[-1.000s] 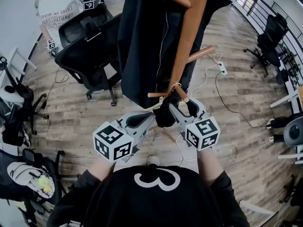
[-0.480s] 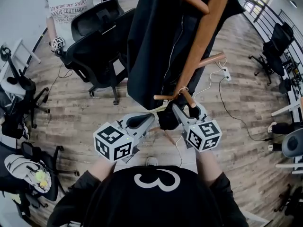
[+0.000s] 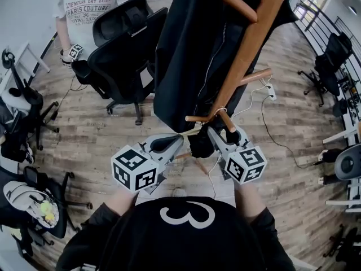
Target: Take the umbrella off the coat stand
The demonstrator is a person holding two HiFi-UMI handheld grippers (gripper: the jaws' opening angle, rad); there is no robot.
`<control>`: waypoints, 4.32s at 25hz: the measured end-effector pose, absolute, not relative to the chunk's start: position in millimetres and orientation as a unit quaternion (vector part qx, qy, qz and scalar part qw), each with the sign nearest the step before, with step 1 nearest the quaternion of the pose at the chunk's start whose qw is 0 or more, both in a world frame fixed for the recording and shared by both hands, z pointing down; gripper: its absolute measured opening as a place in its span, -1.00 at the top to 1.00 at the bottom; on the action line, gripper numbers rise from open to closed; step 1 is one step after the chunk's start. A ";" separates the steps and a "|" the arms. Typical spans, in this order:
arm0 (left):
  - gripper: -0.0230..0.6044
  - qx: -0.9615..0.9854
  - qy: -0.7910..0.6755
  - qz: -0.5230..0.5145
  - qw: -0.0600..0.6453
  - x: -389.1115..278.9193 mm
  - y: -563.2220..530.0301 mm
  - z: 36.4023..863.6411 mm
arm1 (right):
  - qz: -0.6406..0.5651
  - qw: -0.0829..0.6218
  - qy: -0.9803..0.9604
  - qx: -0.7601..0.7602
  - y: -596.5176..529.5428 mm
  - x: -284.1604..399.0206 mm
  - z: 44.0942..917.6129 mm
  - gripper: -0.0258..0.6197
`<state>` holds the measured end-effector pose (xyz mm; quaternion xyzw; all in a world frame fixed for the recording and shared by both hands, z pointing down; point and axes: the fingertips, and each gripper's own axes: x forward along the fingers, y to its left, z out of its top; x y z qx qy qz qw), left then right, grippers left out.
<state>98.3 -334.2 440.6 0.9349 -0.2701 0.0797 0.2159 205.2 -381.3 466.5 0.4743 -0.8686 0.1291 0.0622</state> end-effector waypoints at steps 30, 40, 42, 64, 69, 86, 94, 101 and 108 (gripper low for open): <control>0.88 0.941 -0.253 0.091 0.204 86.1 -302.7 404.2 | 0.140 0.025 -0.855 0.499 -344.9 204.4 438.3 0.28; 0.88 0.945 -0.228 0.103 0.212 83.3 -285.0 402.2 | 0.134 0.014 -0.839 0.528 -323.9 207.2 424.4 0.28; 0.88 0.945 -0.223 0.104 0.214 82.3 -280.3 402.6 | 0.134 0.015 -0.834 0.535 -319.1 208.5 422.5 0.28; 0.88 0.959 -0.191 0.079 0.194 42.3 -190.3 386.0 | 0.108 -0.001 -0.830 0.548 -205.3 170.6 384.7 0.28; 0.88 0.962 -0.189 0.073 0.184 24.0 -159.0 382.3 | 0.111 -0.009 -0.835 0.540 -167.7 144.0 382.2 0.28; 0.88 0.970 -0.176 0.051 0.158 -4.1 -73.0 357.0 | 0.109 -0.009 -0.850 0.515 -61.0 95.0 366.8 0.28; 0.88 0.970 -0.186 0.047 0.146 10.0 -45.3 345.9 | 0.101 -0.017 -0.862 0.496 -32.0 101.4 354.3 0.29; 0.88 0.969 -0.198 0.048 0.144 19.2 -26.0 338.8 | 0.103 -0.009 -0.870 0.482 -17.8 104.6 351.7 0.29; 0.88 0.967 -0.204 0.047 0.144 33.9 1.6 335.7 | 0.088 0.000 -0.880 0.467 9.0 111.1 343.8 0.29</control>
